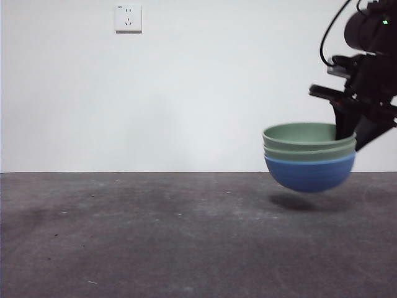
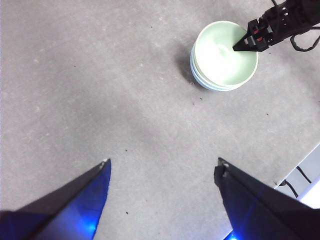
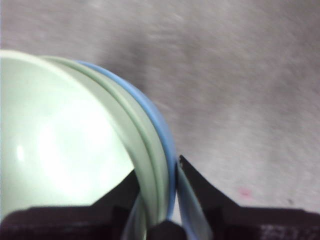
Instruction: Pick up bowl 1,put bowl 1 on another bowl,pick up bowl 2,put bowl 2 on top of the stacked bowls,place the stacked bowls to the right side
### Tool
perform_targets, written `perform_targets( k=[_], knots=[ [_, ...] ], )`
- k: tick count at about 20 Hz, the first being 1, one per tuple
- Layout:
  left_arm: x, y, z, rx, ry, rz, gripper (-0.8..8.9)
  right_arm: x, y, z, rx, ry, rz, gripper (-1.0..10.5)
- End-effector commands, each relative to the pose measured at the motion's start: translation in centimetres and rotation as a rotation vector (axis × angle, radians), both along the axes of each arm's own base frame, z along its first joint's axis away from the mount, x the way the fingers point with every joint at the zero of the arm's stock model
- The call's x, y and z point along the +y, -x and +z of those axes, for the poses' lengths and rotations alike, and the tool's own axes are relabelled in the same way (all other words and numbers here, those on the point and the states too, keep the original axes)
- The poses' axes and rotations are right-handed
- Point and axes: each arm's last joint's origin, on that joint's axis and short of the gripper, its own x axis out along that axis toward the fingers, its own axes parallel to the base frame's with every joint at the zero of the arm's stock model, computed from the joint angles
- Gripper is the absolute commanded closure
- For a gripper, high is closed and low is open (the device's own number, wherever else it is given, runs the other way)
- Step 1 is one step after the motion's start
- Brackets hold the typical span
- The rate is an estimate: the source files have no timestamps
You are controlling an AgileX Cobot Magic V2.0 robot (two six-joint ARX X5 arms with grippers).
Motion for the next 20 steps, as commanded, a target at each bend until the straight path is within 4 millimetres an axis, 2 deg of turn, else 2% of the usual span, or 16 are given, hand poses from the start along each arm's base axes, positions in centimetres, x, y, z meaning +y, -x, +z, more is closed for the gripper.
perform_targets(
  k=[1,7,10,13,20],
  knots=[
    [-0.1,0.1,-0.2,0.016,-0.016,-0.012,4.63,-0.2,-0.4,-1.7,0.049,0.006,0.018,9.6],
    [-0.1,0.1,-0.3,0.018,-0.016,-0.011,4.63,-0.1,-1.0,-3.7,0.11,0.013,0.024,9.6],
    [0.0,0.1,-0.2,0.018,-0.016,-0.011,4.63,-0.2,-1.0,-3.8,0.116,0.014,0.023,9.3],
    [0.0,0.1,-0.2,0.018,-0.016,-0.011,4.63,-0.4,-0.7,-3.9,0.145,0.016,0.017,7.6],
    [0.0,0.1,-0.2,0.019,-0.016,-0.011,4.63,-0.6,-0.5,-3.5,0.147,0.013,0.014,7.5]
  ],
)
